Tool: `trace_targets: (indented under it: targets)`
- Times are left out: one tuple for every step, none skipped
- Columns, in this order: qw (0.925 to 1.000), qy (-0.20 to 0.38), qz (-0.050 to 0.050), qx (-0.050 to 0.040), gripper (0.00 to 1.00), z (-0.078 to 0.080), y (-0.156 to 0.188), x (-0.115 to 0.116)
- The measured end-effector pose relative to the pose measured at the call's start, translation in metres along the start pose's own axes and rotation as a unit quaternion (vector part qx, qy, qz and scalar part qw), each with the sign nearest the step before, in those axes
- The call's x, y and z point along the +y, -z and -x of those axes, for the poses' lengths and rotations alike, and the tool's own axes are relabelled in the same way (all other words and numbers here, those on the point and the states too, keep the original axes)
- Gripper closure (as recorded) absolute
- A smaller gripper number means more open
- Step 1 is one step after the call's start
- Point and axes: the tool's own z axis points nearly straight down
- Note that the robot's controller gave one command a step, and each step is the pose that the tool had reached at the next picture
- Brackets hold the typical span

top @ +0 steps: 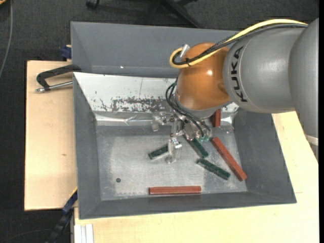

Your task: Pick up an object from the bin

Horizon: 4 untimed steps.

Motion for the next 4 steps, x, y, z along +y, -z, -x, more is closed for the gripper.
trace_targets:
  targets:
    - [0.9993, 0.037, -0.003, -0.0038, 0.0, -0.008, 0.015, -0.039]
    - [0.9942, 0.107, 0.002, 0.0053, 0.0, -0.012, -0.057, -0.011]
    - [0.9857, 0.168, 0.0, -0.001, 1.0, 0.003, -0.052, -0.037]
    - [0.9857, 0.168, 0.0, -0.001, 1.0, 0.003, -0.052, -0.037]
